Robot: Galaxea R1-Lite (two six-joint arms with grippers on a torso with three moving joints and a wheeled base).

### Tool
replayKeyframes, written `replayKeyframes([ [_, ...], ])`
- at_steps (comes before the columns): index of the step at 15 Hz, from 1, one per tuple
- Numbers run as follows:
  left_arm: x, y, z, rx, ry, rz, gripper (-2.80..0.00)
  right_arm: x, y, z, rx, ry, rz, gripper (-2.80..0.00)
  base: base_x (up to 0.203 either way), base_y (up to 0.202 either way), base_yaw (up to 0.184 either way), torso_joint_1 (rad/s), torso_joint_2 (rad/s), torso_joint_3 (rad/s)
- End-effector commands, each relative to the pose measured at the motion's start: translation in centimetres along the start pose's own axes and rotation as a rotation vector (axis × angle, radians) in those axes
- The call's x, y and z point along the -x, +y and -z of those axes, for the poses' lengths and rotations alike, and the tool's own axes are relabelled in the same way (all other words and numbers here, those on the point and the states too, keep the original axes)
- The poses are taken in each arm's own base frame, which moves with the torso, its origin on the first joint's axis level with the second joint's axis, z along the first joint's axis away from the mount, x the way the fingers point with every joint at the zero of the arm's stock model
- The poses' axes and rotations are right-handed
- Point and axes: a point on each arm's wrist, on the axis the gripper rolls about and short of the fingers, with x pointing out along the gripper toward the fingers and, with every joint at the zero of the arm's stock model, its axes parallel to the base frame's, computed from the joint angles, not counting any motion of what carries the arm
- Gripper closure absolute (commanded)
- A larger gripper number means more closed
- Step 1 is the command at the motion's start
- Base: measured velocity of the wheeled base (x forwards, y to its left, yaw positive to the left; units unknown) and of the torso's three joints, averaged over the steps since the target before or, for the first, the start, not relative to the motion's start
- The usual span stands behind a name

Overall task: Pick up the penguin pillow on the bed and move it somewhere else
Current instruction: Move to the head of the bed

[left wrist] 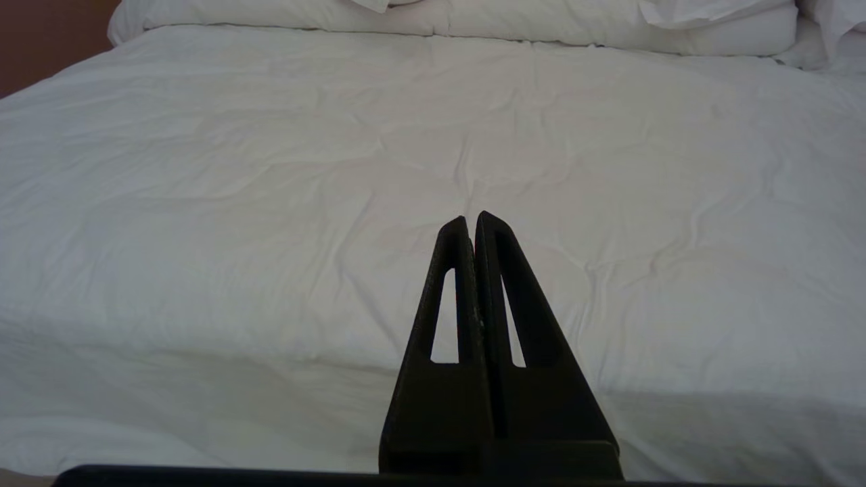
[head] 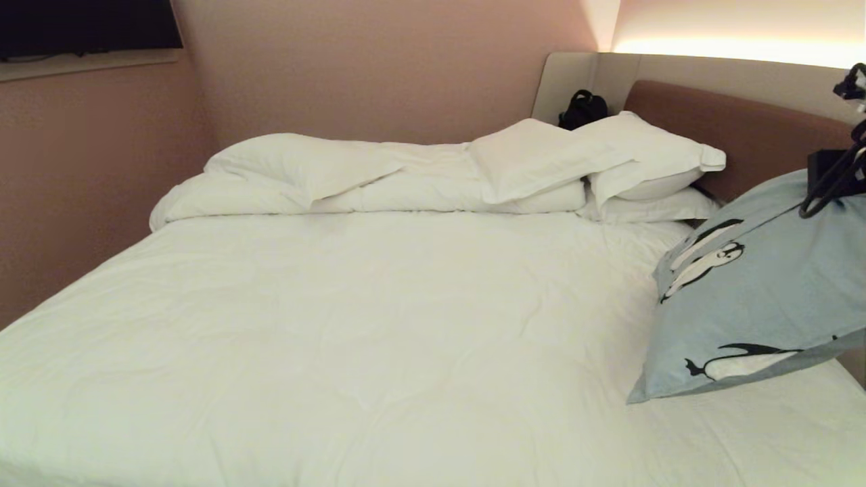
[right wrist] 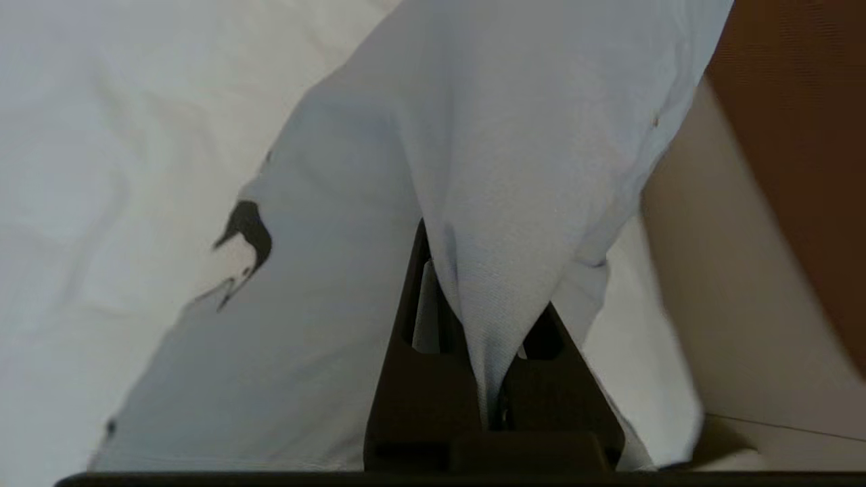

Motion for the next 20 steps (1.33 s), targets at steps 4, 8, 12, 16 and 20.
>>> replayKeyframes([
  [4, 0.0, 0.0, 0.0, 0.001, -0.001, -0.001, 0.00, -3.3, -0.7, 0.4, 0.275, 0.048, 0.175, 0.00, 0.000, 0.000, 0.000, 0.000, 0.00, 0.000],
  [8, 0.0, 0.0, 0.0, 0.001, -0.001, -0.001, 0.00, -5.8, -0.5, 0.6, 0.372, 0.061, 0.252, 0.00, 0.000, 0.000, 0.000, 0.000, 0.00, 0.000],
  [12, 0.0, 0.0, 0.0, -0.001, -0.001, -0.001, 0.00, -8.7, -0.3, 1.0, 0.455, 0.083, 0.326, 0.00, 0.000, 0.000, 0.000, 0.000, 0.00, 0.000],
  [16, 0.0, 0.0, 0.0, -0.001, -0.001, -0.001, 0.00, -8.7, -0.2, 1.1, 0.442, 0.085, 0.325, 0.00, 0.000, 0.000, 0.000, 0.000, 0.00, 0.000],
  [20, 0.0, 0.0, 0.0, 0.000, -0.001, -0.001, 0.00, -5.7, -0.1, -0.1, 0.383, 0.025, 0.346, 0.00, 0.000, 0.000, 0.000, 0.000, 0.00, 0.000],
])
